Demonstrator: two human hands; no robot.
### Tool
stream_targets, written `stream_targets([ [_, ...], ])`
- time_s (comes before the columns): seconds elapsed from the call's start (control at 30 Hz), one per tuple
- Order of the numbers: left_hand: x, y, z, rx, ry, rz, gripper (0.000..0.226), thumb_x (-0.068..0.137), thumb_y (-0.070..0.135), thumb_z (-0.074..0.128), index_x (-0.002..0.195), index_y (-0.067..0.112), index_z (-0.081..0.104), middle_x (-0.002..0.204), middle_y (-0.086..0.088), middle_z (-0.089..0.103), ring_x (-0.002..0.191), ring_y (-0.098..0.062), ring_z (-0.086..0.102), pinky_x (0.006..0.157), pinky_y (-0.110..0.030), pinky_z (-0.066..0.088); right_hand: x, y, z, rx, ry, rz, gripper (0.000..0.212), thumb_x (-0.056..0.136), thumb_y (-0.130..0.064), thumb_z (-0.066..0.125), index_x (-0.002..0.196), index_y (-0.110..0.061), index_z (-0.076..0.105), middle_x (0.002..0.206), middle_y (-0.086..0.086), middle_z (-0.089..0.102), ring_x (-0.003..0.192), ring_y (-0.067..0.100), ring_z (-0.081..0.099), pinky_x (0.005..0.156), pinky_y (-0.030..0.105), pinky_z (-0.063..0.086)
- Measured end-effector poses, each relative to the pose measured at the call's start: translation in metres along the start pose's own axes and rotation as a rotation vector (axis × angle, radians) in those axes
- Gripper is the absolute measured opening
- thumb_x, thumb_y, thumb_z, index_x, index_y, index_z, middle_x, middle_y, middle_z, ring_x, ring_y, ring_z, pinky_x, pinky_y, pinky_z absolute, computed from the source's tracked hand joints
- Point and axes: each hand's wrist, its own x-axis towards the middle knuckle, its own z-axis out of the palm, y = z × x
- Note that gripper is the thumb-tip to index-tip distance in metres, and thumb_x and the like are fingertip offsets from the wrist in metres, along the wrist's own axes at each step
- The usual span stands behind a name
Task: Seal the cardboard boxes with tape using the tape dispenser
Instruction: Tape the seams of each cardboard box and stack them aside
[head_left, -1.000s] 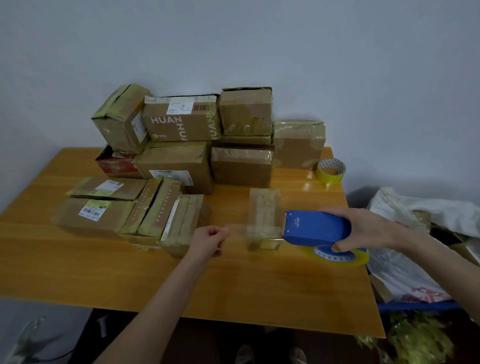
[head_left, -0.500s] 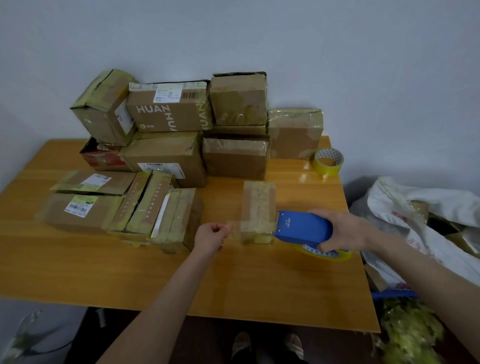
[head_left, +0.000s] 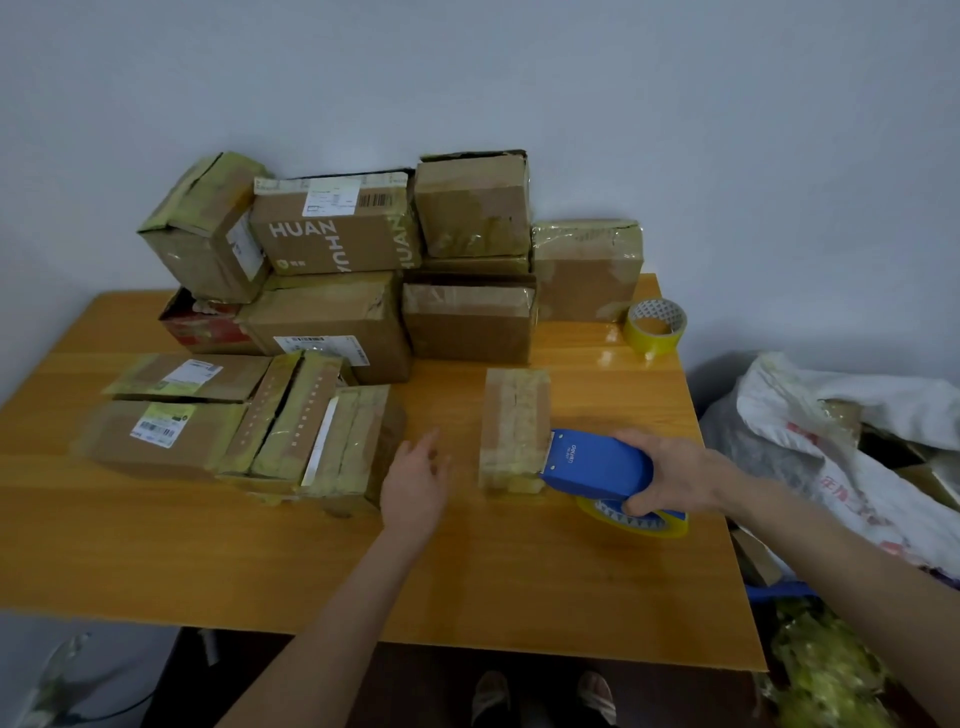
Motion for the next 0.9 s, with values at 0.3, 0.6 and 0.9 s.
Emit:
stream_targets([
  [0.3, -0.039, 0.044, 0.03, 0.456, -0.258, 0.574, 0.076, 0.095, -0.001, 0.03, 0.143, 0.02, -0.024, 0.151, 0.003, -0.029, 0.137, -0.011, -0.032, 0.116, -0.03, -0.019, -0.004, 0.006, 0.001, 0.002, 0.037, -0.051, 0.077, 0.071, -0.049, 0.076, 0.135, -0.041, 0.034, 0.117, -0.009, 0.056, 0.103, 0.016, 0.057, 0.085, 0.042, 0.052],
  [0.6, -0.034, 0.043, 0.027, 0.508, -0.281, 0.585, 0.078, 0.096, 0.0, 0.033, 0.142, 0.022, -0.025, 0.151, 0.005, -0.029, 0.136, -0.007, -0.03, 0.113, -0.027, -0.019, -0.017, 0.034, -0.014, 0.001, -0.012, -0.037, 0.077, 0.067, -0.048, 0.075, 0.131, -0.051, 0.032, 0.11, -0.016, 0.057, 0.1, 0.011, 0.058, 0.089, 0.04, 0.051],
  [0.9, -0.036, 0.048, 0.021, 0.452, -0.278, 0.59, 0.074, 0.099, 0.004, 0.036, 0.142, 0.024, -0.021, 0.151, 0.007, -0.025, 0.136, -0.004, -0.026, 0.113, -0.024, -0.018, -0.006, 0.003, -0.019, -0.35, -0.047, -0.005, 0.072, 0.076, -0.051, 0.065, 0.138, -0.042, 0.029, 0.089, -0.011, 0.054, 0.088, 0.018, 0.055, 0.069, 0.032, 0.049],
])
